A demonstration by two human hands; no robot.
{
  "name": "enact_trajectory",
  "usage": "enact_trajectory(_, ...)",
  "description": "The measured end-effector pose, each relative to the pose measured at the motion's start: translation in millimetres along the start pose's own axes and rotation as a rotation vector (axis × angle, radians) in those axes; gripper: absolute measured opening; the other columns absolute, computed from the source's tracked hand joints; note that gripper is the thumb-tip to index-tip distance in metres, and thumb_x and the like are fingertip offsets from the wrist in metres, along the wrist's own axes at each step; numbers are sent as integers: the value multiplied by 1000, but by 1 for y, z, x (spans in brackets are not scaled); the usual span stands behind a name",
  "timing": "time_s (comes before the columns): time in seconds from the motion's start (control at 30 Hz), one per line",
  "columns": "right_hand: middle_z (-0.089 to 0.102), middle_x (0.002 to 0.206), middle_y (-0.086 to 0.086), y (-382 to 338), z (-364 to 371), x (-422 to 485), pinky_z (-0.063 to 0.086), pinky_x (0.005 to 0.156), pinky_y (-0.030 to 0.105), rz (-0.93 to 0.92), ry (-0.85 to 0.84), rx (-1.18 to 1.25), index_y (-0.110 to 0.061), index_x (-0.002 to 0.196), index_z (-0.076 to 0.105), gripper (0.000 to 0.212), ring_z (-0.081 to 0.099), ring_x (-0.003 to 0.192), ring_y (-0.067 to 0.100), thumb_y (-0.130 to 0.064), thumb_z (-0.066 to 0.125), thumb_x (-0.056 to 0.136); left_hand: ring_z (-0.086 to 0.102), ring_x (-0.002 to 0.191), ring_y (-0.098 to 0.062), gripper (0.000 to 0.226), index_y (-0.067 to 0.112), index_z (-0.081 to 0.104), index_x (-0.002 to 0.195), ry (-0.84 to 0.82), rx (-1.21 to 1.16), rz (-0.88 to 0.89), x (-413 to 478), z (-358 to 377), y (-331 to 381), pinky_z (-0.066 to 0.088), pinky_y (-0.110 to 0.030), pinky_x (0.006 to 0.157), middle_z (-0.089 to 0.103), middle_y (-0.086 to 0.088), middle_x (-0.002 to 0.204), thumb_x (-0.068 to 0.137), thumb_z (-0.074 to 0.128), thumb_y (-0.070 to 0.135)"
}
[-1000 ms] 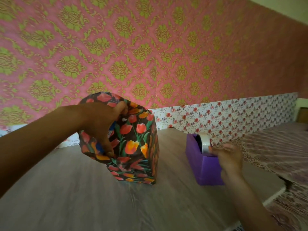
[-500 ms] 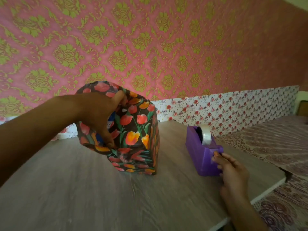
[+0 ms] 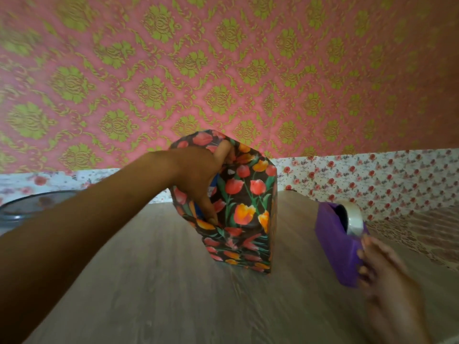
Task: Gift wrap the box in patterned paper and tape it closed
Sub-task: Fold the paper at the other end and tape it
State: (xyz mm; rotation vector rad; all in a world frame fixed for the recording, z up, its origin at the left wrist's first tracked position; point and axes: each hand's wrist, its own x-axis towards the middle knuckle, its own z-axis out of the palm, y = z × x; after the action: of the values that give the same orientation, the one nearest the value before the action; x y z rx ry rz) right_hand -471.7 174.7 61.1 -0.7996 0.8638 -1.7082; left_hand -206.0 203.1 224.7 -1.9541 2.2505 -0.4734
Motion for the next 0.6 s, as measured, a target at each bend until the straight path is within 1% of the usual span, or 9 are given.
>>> enact_trajectory(0.03,61,50,-13,-7,11,-5,33,37,7,-65,-63,-42,-20,93,67,33,46,39,-4,-38,74,66,45,59,-12,120,13,8,136,4,-10,4,1,0,0,37,-24,52,47,-1,70,53,83,56)
enact_trajectory(0.1,62,54,-13,-26,41,-15,35,40,7,-223,-238,-106,-21,87,68,10,48,45,-4,-19,68,77,44,58,-10,120,13,6,137,13,-16,12,0,2,-2,35,-24,52,45,0,69,54,82,56)
enact_trajectory(0.17,67,60,-12,-46,76,-22,42,50,9,-443,-408,-234,-23,79,69,14,55,52,-3,-9,67,79,44,61,-10,119,13,8,135,29,-17,19,-1,4,-4,37,-25,58,47,-1,73,54,82,57)
enact_trajectory(0.23,71,67,-8,-57,109,-25,51,63,18,-598,-553,-416,-28,74,70,15,64,61,5,-13,71,78,45,64,-11,115,14,11,133,54,-29,31,-3,7,-5,38,-26,62,48,-2,79,53,83,57)
enact_trajectory(0.27,71,68,-9,-58,123,-23,54,67,25,-640,-584,-528,-31,73,69,15,66,63,7,-17,72,78,47,67,-13,115,14,12,132,59,-39,35,-4,8,-5,39,-26,63,50,-3,83,52,83,57)
enact_trajectory(0.33,68,66,-14,-56,149,-19,55,68,32,-684,-593,-758,-35,71,68,14,67,61,9,-25,72,79,50,75,-17,113,16,13,129,81,-46,46,-5,9,-6,42,-28,66,52,-5,94,50,84,58)
enact_trajectory(0.4,65,64,-15,-51,167,-17,55,68,35,-700,-590,-922,-33,71,69,12,66,64,12,-27,70,81,52,81,-20,112,17,13,126,97,-28,57,-6,11,-5,47,-31,72,53,-6,99,50,83,59)
enact_trajectory(0.53,72,80,-2,-40,187,-20,49,86,42,-703,-535,-1041,-25,78,72,4,66,83,23,-25,69,80,56,95,-25,125,17,7,135,120,-42,71,-6,16,-9,50,-40,84,54,-9,108,46,84,61)
enact_trajectory(0.6,71,78,0,-35,191,-23,46,88,44,-714,-527,-1096,-19,72,68,8,64,82,26,-22,66,80,57,95,-27,124,19,10,133,135,-66,81,-5,17,-10,51,-40,84,55,-9,108,44,85,61)
